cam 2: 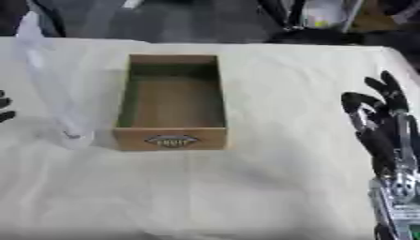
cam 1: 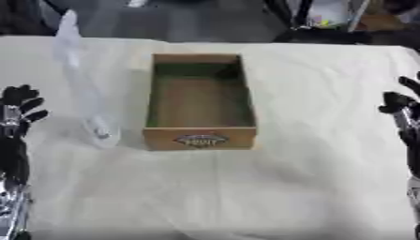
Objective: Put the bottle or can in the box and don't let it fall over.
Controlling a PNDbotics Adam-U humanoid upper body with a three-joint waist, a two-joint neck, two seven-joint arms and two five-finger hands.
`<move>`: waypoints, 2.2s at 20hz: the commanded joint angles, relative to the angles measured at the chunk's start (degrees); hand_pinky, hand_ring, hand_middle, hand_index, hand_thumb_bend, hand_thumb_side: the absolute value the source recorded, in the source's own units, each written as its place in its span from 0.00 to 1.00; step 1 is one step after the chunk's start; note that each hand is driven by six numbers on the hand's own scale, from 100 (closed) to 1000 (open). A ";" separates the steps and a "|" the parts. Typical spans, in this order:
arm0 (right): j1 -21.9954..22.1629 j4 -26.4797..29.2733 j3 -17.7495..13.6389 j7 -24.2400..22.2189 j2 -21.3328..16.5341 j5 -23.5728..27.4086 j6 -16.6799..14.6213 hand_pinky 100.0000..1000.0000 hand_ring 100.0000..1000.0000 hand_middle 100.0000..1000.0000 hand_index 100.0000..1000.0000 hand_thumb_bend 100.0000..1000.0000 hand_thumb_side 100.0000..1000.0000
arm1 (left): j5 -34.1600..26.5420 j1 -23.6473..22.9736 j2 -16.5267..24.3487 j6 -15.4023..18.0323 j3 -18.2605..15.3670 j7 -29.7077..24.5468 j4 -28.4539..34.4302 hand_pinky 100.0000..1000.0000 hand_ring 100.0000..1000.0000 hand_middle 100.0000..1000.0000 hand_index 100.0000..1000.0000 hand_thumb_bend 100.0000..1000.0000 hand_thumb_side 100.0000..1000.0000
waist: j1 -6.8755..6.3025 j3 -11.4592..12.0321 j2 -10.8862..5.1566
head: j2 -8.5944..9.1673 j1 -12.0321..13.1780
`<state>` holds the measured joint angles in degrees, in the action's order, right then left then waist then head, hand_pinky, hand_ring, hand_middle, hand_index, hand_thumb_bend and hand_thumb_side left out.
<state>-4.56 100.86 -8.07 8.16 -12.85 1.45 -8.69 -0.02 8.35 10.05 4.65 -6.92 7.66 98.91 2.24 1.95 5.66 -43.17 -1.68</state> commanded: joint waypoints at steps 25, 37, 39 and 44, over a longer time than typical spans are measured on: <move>-0.35 1.09 -0.06 -0.32 -0.81 0.03 -0.07 0.64 0.74 0.86 1.00 0.59 0.52 | 6.32 8.59 13.52 -8.98 5.94 4.53 4.87 0.76 0.82 0.73 0.83 0.51 0.62 | -0.58 -1.30 -0.67 | 0.45 -0.22; -0.36 0.98 0.16 -0.47 -0.76 0.03 0.01 0.64 0.74 0.85 1.00 0.59 0.52 | 7.08 11.30 13.61 -10.44 9.48 4.59 1.14 0.75 0.82 0.74 0.85 0.50 0.59 | -0.56 -1.34 -0.78 | 0.56 -0.17; -0.37 0.95 0.17 -0.47 -0.78 0.00 0.03 0.64 0.74 0.85 1.00 0.59 0.52 | 7.18 11.85 13.44 -10.46 9.71 5.22 0.23 0.75 0.82 0.74 0.85 0.50 0.58 | -0.50 -1.33 -0.82 | 0.64 -0.18; -0.33 0.90 0.21 -0.51 -0.77 0.01 0.04 0.64 0.74 0.85 1.00 0.59 0.52 | 7.22 13.53 13.41 -10.34 10.11 6.00 -1.52 0.75 0.82 0.74 0.85 0.49 0.59 | -0.50 -1.31 -0.85 | 0.65 -0.21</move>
<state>-4.52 100.86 -7.72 7.73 -12.84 1.44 -8.63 7.04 20.84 22.48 -5.78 3.12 13.34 97.15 1.84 0.67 5.61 -43.16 -1.84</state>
